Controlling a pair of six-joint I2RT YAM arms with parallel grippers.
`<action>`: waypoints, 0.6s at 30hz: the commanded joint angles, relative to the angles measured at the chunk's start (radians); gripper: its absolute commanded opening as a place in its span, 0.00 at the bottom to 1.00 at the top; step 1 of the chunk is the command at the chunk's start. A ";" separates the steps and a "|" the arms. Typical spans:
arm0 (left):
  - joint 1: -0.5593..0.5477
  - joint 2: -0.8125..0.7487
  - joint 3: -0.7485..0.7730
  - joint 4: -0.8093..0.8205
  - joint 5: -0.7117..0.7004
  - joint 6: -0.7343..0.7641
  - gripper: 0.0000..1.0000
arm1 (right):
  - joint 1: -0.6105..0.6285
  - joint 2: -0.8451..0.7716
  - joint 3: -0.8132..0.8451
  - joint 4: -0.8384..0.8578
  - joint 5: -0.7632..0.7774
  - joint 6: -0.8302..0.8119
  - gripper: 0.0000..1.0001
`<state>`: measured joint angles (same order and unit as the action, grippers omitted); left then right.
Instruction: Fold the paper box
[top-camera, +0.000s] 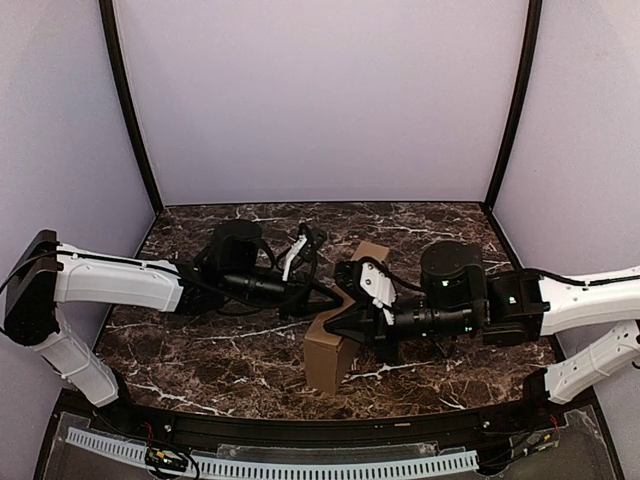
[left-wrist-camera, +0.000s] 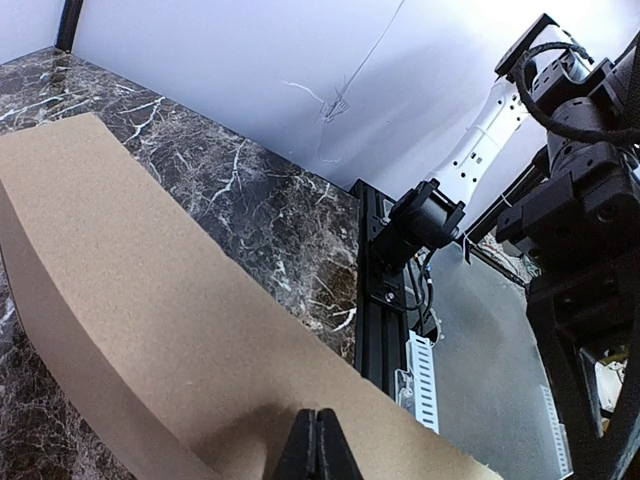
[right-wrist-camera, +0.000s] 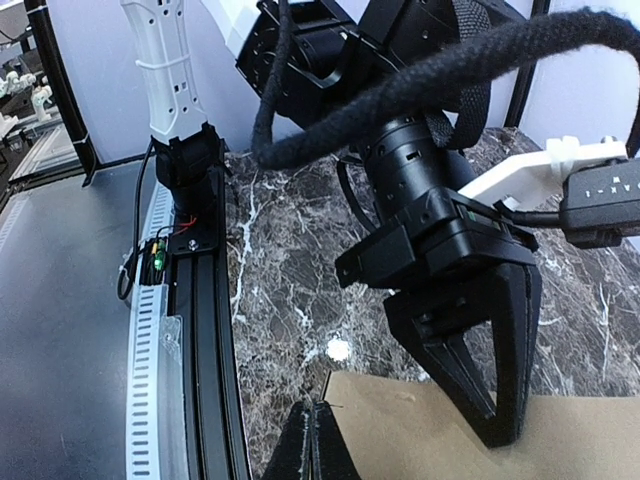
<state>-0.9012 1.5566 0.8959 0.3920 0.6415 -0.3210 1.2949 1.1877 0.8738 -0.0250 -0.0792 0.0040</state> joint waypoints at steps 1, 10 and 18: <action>0.004 0.067 -0.039 -0.205 -0.080 0.013 0.01 | 0.018 0.074 -0.090 0.110 -0.014 0.039 0.00; 0.005 0.076 -0.036 -0.202 -0.076 0.011 0.01 | 0.095 0.160 -0.228 0.133 0.059 0.156 0.00; 0.004 0.080 -0.028 -0.200 -0.076 0.009 0.01 | 0.094 0.015 -0.094 0.056 0.221 0.036 0.00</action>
<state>-0.9031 1.5719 0.9081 0.3931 0.6350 -0.3218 1.3830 1.2694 0.7013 0.1093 0.0330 0.0994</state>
